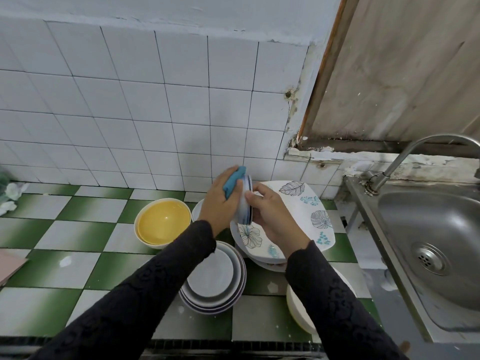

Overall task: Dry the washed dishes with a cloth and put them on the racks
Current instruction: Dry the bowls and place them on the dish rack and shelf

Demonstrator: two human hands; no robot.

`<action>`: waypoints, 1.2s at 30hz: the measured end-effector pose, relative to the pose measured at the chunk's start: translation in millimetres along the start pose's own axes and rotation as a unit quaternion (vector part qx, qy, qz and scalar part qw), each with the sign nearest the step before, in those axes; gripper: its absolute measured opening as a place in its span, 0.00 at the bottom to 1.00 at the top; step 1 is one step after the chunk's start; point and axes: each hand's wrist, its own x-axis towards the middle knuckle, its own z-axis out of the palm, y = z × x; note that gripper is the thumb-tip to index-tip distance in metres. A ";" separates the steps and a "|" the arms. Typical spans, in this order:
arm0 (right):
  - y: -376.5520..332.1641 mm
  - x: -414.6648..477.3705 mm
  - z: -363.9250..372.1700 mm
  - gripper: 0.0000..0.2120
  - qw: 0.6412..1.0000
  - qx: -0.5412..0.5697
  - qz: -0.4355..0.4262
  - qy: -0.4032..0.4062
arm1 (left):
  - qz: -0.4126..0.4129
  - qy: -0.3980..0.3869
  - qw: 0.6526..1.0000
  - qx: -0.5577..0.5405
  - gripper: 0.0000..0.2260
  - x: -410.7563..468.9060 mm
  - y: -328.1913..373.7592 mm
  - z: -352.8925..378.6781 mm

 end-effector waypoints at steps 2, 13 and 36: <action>-1.9 -0.2 -3.6 0.07 0.998 -0.060 -0.005 -0.021 | 0.039 -0.008 0.997 0.061 0.22 -3.4 2.5 -5.0; -2.2 5.9 -9.6 0.09 0.995 -0.091 -0.018 0.021 | 0.166 -0.084 0.973 0.138 0.22 -5.7 2.9 -5.0; -1.3 5.8 -4.2 0.06 0.823 0.539 0.118 0.133 | 0.180 0.009 0.961 0.211 0.39 -19.3 -20.2 -3.1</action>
